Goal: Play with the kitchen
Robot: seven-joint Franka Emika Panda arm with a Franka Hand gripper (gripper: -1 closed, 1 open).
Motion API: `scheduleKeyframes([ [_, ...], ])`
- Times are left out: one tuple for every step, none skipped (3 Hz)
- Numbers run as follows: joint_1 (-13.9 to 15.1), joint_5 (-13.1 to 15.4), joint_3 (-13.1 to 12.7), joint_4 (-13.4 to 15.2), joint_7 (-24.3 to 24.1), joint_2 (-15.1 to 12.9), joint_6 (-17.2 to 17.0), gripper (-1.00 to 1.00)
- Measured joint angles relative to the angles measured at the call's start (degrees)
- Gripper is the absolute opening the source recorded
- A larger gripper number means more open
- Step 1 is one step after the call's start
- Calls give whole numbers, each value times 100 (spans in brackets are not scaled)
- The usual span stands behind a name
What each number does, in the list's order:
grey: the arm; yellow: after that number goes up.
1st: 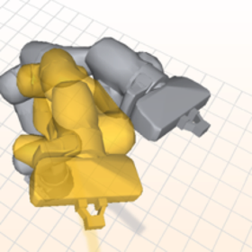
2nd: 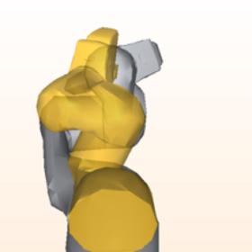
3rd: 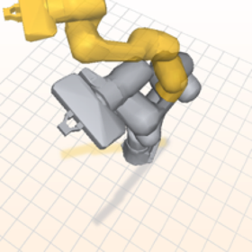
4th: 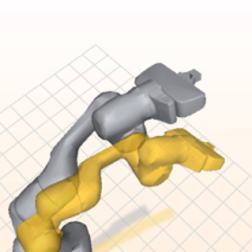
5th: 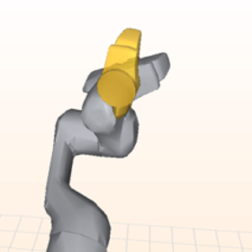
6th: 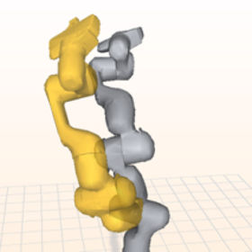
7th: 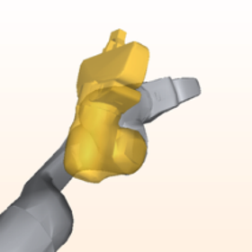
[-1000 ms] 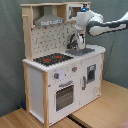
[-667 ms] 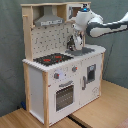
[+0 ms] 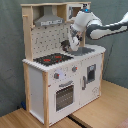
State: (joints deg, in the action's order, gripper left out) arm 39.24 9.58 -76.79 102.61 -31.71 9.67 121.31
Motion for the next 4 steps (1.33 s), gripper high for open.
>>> scheduleKeyframes([
  [253,32,-405,5,-125,-178,311,-100],
  [566,33,-825,13,-198,-283,507,-100],
  [977,28,-1314,37,-274,-286,647,-100],
  [1399,14,-1766,38,-327,-241,751,-100],
])
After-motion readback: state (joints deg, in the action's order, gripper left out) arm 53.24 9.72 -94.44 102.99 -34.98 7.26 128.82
